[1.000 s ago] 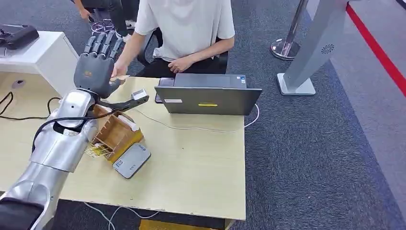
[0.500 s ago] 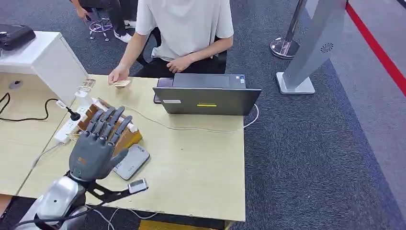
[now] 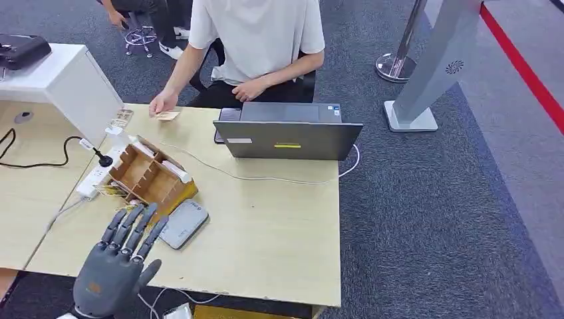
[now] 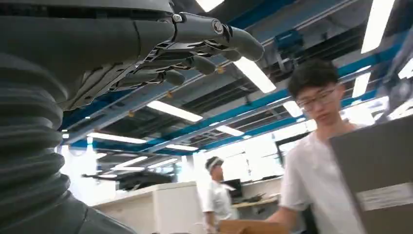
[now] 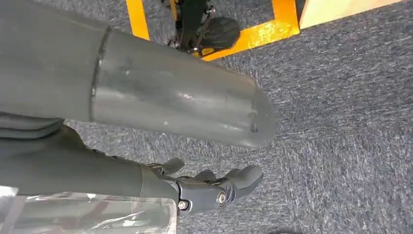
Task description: Pass the card to the sensor for recognition and then transmit it.
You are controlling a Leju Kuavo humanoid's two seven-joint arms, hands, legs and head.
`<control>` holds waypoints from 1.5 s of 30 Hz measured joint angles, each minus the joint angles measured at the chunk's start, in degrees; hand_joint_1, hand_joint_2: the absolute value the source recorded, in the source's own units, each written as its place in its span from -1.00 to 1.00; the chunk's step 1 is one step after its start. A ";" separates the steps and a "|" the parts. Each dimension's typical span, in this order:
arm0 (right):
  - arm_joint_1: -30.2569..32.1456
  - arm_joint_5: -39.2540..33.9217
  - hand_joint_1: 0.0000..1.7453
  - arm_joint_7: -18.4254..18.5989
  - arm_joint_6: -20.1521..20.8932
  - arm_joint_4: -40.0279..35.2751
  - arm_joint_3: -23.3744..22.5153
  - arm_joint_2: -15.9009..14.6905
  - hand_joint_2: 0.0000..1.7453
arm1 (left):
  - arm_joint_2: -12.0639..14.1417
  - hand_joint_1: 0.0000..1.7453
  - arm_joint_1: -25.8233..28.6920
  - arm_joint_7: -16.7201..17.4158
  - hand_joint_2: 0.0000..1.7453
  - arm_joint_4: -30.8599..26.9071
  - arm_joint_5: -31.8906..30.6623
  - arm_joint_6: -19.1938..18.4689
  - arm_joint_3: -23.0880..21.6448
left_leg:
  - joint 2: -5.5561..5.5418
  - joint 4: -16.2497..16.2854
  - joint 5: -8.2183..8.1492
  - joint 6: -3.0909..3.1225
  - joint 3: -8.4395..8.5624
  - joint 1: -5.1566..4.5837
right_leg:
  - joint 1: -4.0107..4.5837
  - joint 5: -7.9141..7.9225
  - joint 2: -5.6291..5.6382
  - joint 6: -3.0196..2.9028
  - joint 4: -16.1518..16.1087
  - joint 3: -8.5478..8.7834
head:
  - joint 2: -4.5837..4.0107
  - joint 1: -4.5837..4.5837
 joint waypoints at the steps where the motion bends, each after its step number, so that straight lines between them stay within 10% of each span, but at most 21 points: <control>1: -0.01 0.51 -1.00 0.15 0.23 0.00 -0.02 0.00 -1.00 | 0.00 -1.00 0.55 0.53 1.00 0.83 0.38 -0.04 1.51 | 0.00 0.00 0.00 0.00 0.00 0.00 | 0.00 0.00 0.00 0.00 0.00 0.01 | 0.00 0.00; 11: -0.05 2.05 -1.00 0.35 0.66 0.00 -0.02 0.00 -1.00 | -1.22 -1.00 3.57 -2.31 1.00 7.67 3.08 0.76 12.71 | -0.03 -0.01 0.00 0.00 -0.02 0.01 | 0.00 -0.01 -0.05 0.00 0.00 0.02 | 0.00 0.00; 25: -0.04 2.60 -1.00 0.44 0.68 0.00 -0.02 0.00 -1.00 | -2.40 -1.00 4.00 -2.68 1.00 9.21 3.06 0.72 14.77 | -0.08 -0.01 0.00 0.00 -0.01 0.01 | 0.01 0.00 -0.10 0.00 0.00 0.03 | 0.00 0.00; 37: -0.14 5.72 -1.00 0.79 1.44 0.02 -0.02 0.00 -1.00 | -6.67 -1.00 -0.14 -14.55 1.00 18.73 4.63 8.70 23.79 | -0.11 -0.01 0.01 0.01 -0.01 0.00 | 0.00 0.00 -0.13 0.00 0.00 0.05 | 0.00 0.00; 45: -0.50 6.86 -1.00 1.22 1.70 0.11 0.02 0.00 -1.00 | -9.36 -1.00 -5.28 -15.36 1.00 23.85 2.82 8.74 24.71 | -0.16 0.00 0.01 0.00 0.02 0.00 | 0.00 0.01 -0.20 0.00 -0.01 0.07 | 0.00 -0.02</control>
